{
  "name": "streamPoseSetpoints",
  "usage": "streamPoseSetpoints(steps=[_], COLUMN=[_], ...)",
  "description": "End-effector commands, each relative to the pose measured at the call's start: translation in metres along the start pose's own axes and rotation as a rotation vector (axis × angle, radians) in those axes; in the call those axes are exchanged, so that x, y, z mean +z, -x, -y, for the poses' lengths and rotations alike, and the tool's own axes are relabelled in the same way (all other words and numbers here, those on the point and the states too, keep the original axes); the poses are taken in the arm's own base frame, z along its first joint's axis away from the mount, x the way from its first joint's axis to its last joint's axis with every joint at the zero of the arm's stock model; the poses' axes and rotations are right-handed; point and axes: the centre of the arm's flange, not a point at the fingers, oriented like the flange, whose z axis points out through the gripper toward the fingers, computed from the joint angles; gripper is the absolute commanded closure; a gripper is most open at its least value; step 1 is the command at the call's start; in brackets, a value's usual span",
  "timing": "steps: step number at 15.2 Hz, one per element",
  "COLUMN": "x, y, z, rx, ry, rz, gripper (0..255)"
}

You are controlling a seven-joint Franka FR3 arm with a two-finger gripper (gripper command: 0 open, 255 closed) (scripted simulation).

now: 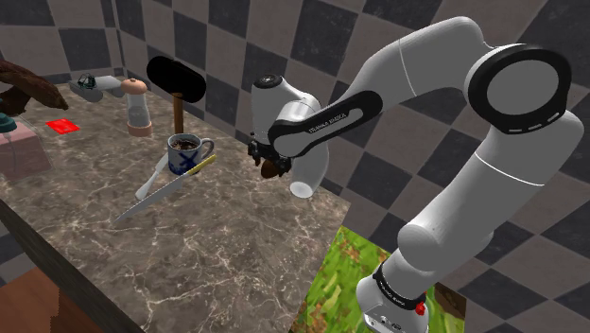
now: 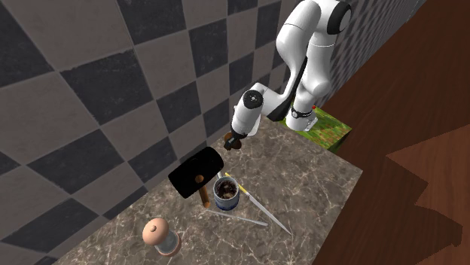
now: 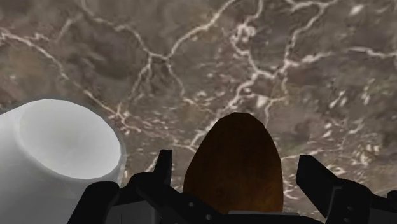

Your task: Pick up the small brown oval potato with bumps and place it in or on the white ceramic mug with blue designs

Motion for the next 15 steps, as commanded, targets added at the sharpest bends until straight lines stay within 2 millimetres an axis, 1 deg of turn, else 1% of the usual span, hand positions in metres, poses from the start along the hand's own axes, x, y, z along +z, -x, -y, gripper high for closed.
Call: streamPoseSetpoints(steps=[1, 2, 3, 12, 15], x=[0.0, 0.0, 0.0, 0.0, -0.015], y=[0.0, 0.0, 0.0, 0.0, -0.005], z=[0.0, 0.0, 0.0, 0.0, -0.001], rx=[0.0, 0.0, 0.0, 0.0, 0.0], ry=[0.0, 0.0, 0.0, 0.0, 0.0], rz=[0.0, 0.0, 0.0, 0.0, 0.0], gripper=[0, 0, 255, 255, 255])
